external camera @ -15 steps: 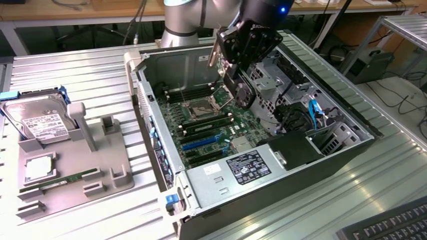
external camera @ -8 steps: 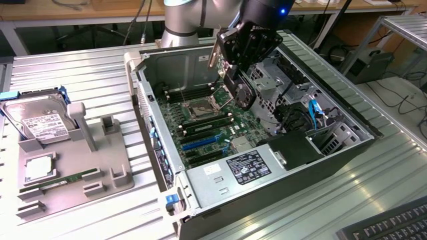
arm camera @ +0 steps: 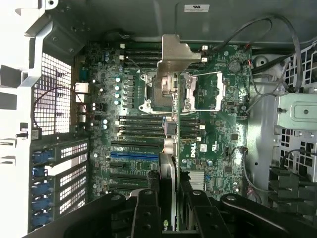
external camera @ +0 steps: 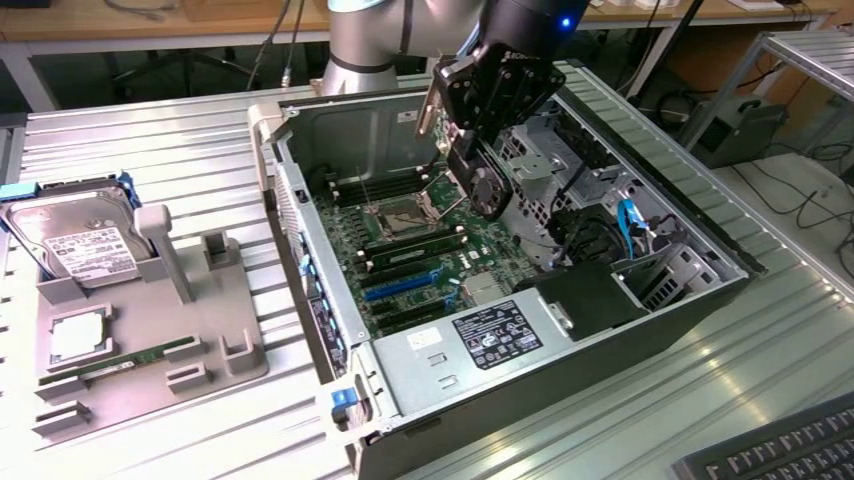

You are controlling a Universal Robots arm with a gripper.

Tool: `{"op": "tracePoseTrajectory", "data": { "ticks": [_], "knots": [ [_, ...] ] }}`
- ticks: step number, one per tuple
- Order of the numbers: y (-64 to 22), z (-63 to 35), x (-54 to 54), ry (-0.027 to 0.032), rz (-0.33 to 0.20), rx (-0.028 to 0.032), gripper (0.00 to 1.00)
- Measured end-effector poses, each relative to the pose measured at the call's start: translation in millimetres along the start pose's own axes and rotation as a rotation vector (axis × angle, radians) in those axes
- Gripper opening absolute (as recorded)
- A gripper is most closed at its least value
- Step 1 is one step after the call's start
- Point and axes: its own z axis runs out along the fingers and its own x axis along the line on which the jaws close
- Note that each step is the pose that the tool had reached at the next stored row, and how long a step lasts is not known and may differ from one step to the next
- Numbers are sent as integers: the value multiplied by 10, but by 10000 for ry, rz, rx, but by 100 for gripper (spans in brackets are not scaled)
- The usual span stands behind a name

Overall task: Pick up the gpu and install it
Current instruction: 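Insert the gpu into the slot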

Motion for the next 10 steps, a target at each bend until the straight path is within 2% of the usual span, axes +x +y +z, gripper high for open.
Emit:
{"op": "tracePoseTrajectory", "data": {
  "ticks": [5, 6, 10],
  "knots": [
    [0, 1, 0, 1, -86, -11, 26],
    [0, 3, 0, 10, -354, -32, 26],
    [0, 6, 0, 48, -1102, -23, 26]
  ]
}}
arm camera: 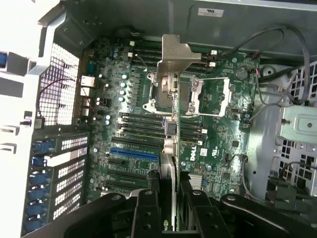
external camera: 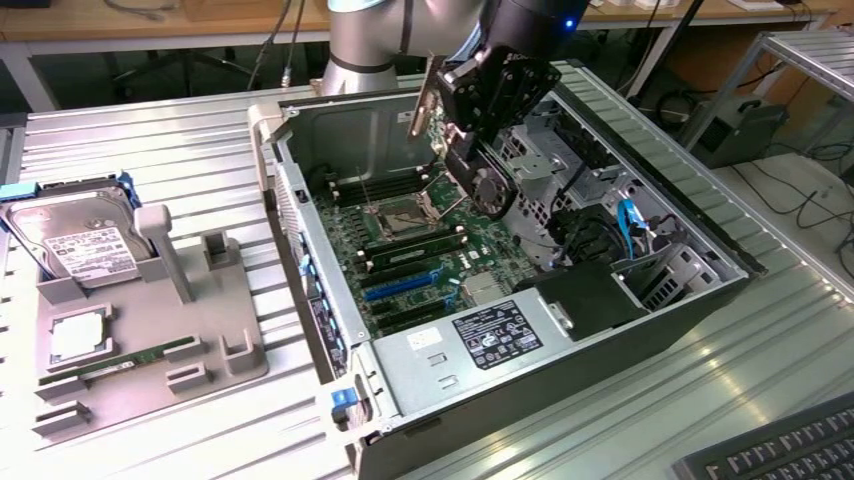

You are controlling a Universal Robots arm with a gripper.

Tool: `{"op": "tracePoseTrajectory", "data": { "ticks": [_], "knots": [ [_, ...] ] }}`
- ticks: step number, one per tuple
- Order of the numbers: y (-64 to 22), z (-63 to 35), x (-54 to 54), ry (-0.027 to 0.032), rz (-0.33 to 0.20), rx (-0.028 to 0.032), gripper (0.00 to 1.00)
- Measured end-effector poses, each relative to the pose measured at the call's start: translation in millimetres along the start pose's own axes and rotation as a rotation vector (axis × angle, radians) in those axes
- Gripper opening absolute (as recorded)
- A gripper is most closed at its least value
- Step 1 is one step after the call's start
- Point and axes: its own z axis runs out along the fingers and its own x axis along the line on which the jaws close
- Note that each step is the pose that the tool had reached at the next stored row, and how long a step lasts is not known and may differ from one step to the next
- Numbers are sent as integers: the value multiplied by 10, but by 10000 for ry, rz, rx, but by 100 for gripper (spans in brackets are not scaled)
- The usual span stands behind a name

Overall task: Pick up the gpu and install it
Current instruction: 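Insert the gpu into the slot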

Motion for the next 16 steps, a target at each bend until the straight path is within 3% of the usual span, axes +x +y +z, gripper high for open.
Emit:
{"op": "tracePoseTrajectory", "data": {
  "ticks": [7, 16],
  "knots": [
    [-1, 9, -1, 93, -1579, 86, 26],
    [-2, 31, -3, 139, -3189, 223, 26]
  ]
}}
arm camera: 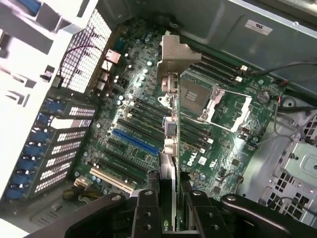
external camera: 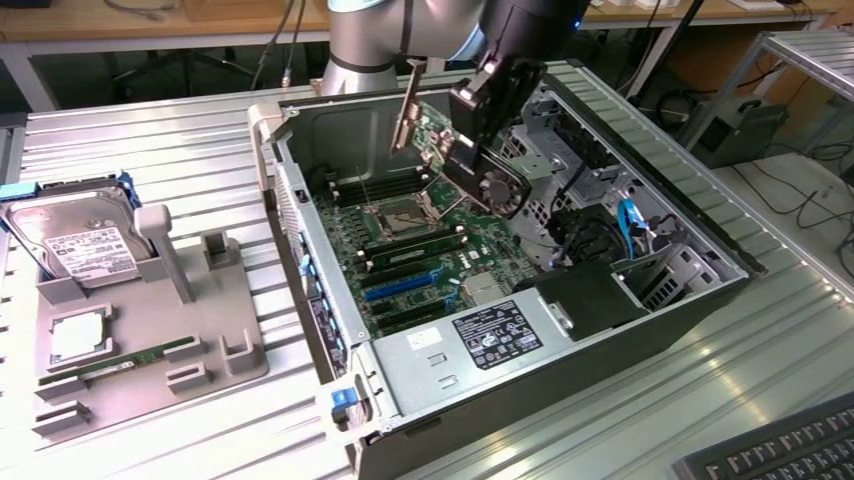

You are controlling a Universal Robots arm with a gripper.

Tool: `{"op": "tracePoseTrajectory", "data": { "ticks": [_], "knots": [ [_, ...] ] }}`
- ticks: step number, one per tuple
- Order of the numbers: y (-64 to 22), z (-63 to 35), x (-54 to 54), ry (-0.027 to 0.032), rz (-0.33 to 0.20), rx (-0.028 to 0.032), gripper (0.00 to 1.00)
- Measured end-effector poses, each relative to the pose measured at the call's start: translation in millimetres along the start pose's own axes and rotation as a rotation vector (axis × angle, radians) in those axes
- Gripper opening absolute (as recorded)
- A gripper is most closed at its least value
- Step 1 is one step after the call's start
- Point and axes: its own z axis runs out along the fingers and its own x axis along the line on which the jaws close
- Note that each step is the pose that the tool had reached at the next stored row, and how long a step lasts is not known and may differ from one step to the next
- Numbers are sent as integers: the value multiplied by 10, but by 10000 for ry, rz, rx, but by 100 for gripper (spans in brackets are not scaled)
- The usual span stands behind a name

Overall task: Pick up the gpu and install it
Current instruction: 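Insert the gpu into the slot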

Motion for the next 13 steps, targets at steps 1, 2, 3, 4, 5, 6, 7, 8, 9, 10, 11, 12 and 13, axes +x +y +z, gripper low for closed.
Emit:
{"op": "tracePoseTrajectory", "data": {
  "ticks": [1, 2, 3, 4, 5, 6, 7, 8, 9, 10, 11, 12, 13],
  "knots": [
    [0, 3, 0, 4, -172, 17, 26],
    [0, 5, -1, 8, -332, 31, 26],
    [0, 8, -1, 12, -493, 47, 26],
    [-1, 11, -1, 15, -659, 62, 26],
    [-1, 13, -1, 20, -817, 77, 26],
    [-1, 15, -1, 24, -979, 92, 26],
    [-1, 18, -1, 28, -1133, 106, 26],
    [-1, 22, -2, 36, -1384, 129, 26],
    [-2, 26, -2, 42, -1614, 149, 26],
    [-2, 28, -2, 47, -1784, 164, 26],
    [-2, 31, -2, 54, -1979, 181, 26],
    [-2, 33, -3, 59, -2147, 195, 26],
    [-2, 36, -3, 65, -2315, 209, 26]
  ]
}}
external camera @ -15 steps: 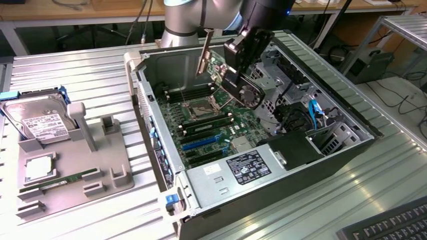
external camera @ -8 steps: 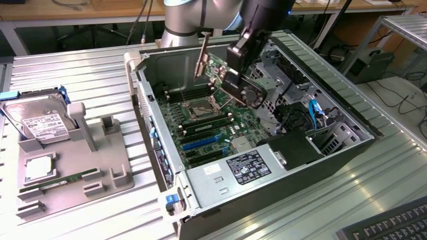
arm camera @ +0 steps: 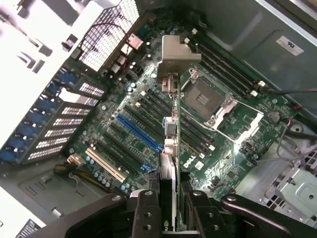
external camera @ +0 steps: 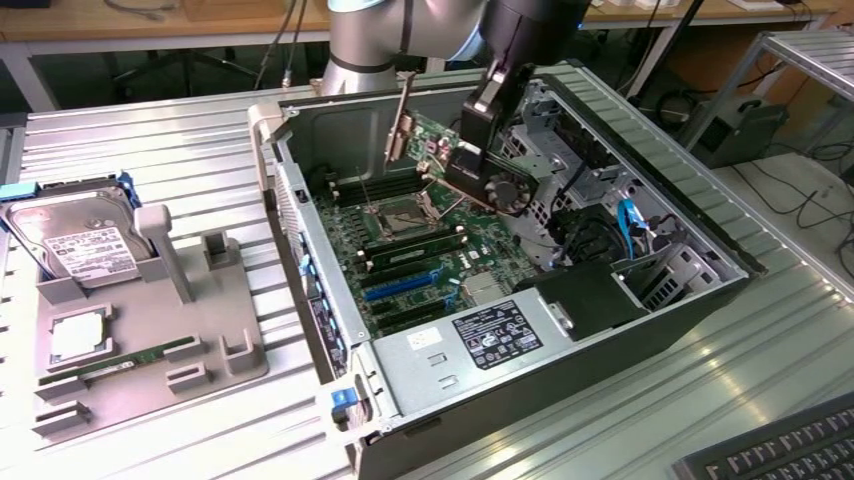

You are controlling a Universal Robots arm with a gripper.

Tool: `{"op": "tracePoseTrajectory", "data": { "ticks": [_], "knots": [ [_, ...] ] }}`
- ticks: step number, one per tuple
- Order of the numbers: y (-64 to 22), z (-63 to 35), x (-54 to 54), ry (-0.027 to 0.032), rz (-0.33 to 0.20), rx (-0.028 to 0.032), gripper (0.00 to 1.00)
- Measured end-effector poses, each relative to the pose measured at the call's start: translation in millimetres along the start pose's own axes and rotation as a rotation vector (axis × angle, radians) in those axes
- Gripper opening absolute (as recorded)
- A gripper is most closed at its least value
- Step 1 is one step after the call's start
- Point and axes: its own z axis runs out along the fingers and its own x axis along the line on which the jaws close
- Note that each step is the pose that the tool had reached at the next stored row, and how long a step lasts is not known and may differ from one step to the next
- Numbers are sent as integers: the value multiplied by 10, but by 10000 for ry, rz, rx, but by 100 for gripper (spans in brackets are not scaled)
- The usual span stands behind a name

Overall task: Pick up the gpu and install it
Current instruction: 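Insert the gpu into the slot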

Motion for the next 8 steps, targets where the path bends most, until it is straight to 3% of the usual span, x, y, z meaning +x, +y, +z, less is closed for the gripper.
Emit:
{"op": "tracePoseTrajectory", "data": {
  "ticks": [5, 8],
  "knots": [
    [0, 6, 0, 12, -783, 28, 26],
    [0, 10, 0, -17, -1255, -1, 26]
  ]
}}
